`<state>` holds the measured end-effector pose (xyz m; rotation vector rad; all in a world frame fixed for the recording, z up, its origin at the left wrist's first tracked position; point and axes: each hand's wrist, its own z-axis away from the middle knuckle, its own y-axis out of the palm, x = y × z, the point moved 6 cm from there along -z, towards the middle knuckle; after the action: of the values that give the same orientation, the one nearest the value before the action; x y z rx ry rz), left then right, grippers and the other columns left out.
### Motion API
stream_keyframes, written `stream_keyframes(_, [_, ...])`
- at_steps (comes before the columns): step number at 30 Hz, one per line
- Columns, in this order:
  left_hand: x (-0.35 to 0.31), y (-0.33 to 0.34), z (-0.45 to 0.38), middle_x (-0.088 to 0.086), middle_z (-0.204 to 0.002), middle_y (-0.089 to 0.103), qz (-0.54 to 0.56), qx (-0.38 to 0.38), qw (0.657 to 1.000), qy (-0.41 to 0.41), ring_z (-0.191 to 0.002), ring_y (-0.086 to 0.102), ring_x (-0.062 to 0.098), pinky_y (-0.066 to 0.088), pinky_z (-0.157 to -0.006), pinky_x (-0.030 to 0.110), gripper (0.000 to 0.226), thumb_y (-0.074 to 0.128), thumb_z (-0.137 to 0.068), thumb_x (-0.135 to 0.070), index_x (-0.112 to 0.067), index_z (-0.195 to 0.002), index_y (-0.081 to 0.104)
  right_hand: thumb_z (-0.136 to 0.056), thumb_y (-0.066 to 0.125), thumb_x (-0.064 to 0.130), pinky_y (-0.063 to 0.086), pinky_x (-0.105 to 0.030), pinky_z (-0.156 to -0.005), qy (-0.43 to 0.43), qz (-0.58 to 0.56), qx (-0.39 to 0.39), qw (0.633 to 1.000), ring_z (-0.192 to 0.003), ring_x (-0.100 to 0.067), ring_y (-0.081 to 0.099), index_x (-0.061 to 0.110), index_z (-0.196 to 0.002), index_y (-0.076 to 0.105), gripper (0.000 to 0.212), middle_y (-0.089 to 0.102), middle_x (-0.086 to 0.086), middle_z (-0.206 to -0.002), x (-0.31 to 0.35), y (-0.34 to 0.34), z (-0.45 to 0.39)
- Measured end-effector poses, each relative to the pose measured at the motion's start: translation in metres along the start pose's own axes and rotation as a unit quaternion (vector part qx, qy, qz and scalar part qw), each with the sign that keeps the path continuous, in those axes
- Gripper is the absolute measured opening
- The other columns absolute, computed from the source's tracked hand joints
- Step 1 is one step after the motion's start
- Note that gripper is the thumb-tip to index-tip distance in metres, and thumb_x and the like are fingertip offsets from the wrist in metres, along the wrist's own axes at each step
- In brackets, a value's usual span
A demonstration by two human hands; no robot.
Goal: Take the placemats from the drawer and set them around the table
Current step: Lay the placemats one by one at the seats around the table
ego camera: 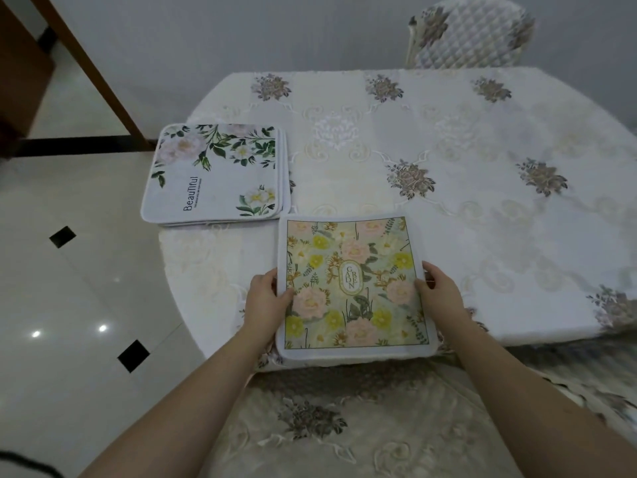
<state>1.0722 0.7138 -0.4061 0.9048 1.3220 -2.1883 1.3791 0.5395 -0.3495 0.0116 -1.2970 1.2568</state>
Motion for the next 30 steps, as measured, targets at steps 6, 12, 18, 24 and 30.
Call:
stream_keyframes(6, [-0.025,-0.006,0.015,0.004,-0.1,0.054,-0.048,-0.008,0.998,0.035,-0.084,0.054,0.016,0.046,-0.074,0.03,0.033,0.067,-0.092,-0.028,-0.021,-0.123,0.062,-0.1,0.048,0.018,0.051,-0.045,-0.094,-0.027,0.042,-0.004,0.999,-0.107,-0.023,0.06,0.023,-0.139,0.051,0.039,0.062,0.0,-0.12,-0.007,-0.001,-0.008])
stream_keyframes(12, [-0.029,-0.001,0.029,0.009,-0.112,0.048,-0.06,-0.062,0.996,0.021,-0.107,0.049,0.026,0.043,-0.091,0.035,0.047,0.063,-0.093,-0.024,-0.013,-0.137,0.051,-0.101,0.046,0.017,0.047,-0.035,-0.095,-0.072,0.062,-0.048,0.994,-0.108,-0.018,0.054,0.018,-0.143,0.045,0.042,0.05,-0.008,-0.129,-0.023,-0.005,-0.017])
stream_keyframes(18, [-0.063,0.008,0.026,0.012,-0.138,0.042,-0.103,-0.128,0.981,0.099,-0.126,0.037,0.026,0.031,-0.108,0.039,0.049,0.05,-0.101,-0.021,-0.008,-0.147,0.041,-0.103,0.041,0.017,0.033,-0.03,-0.1,-0.182,0.086,-0.071,0.977,-0.12,-0.022,0.045,0.014,-0.137,0.052,0.036,0.056,-0.007,-0.129,0.013,0.006,-0.034])
stream_keyframes(24, [-0.114,0.044,-0.034,0.013,-0.144,0.05,-0.21,-0.063,0.945,0.243,-0.137,0.042,0.03,0.035,-0.112,0.048,0.049,0.045,-0.092,-0.021,-0.008,-0.139,0.051,-0.103,0.04,0.022,0.027,-0.036,-0.115,-0.254,0.093,0.028,0.962,-0.135,-0.02,0.037,0.017,-0.148,0.04,0.045,0.045,-0.004,-0.146,0.077,0.074,-0.061])
stream_keyframes(30, [-0.124,0.065,-0.077,0.007,-0.161,0.031,-0.309,0.009,0.91,0.277,-0.151,0.02,0.021,0.008,-0.122,0.036,0.067,0.013,-0.094,-0.035,-0.009,-0.153,0.033,-0.104,0.034,0.026,0.006,-0.038,-0.123,-0.334,0.246,0.059,0.908,-0.15,-0.02,0.015,0.013,-0.153,0.027,0.052,0.025,-0.003,-0.161,0.096,0.126,-0.088])
